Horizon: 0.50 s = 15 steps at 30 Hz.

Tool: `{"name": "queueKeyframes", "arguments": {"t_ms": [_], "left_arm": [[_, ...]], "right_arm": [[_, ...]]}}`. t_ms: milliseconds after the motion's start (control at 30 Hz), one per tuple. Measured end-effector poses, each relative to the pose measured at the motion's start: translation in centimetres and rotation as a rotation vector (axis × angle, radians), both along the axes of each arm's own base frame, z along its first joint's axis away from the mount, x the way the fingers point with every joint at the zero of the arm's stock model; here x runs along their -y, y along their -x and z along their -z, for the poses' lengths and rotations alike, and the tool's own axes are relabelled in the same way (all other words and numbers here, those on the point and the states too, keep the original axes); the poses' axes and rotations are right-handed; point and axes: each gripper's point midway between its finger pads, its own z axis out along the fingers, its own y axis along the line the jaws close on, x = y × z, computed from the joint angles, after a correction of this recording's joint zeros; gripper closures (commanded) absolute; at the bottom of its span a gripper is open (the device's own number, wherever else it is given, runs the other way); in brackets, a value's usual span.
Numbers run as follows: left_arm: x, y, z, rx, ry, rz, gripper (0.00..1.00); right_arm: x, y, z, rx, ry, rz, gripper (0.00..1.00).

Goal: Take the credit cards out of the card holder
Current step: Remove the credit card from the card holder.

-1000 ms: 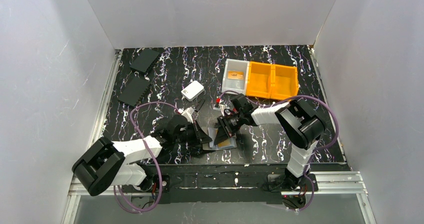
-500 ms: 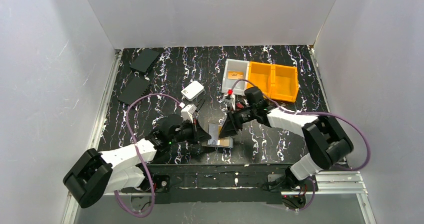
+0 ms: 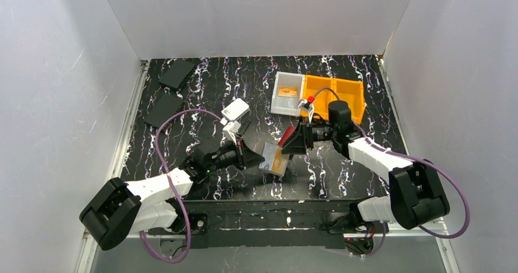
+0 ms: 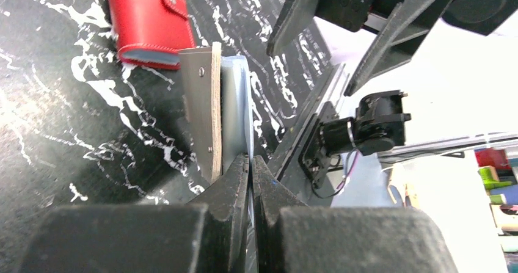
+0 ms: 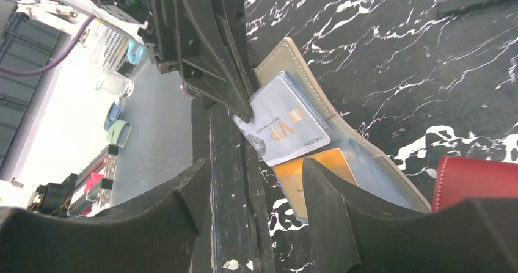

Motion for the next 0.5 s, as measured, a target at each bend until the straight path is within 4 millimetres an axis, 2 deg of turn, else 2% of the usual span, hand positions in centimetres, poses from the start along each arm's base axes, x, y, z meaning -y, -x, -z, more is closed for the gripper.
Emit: {"name": "queueKeyframes", "arguments": {"t_ms": [100,267,367,500], "left_arm": [[0.4,-0.2,-1.2,0.004,0.05,-0.009,1.0],[0.6,-0.4,-2.1,-0.008,0.092,-0.02,1.0],[0.7,-0.7,-1.7,-0.038,0.096,-0.035,1.0],[0.8,-1.0,-0.3,-0.105,0.08,-0.066,1.0]], "right_arm": [[0.8,-0.7,-1.2,0.007,-0.025,0.032,0.35],[1.6,-1.2,-2.4,0.008,-0.049,0.058,0.35],[1.6,-1.1,-2.6,0.0,-0.052,0.059,0.35],[1.4,-0.8,-2.3,-0.03,-0.055,0.061,0.37]]}}
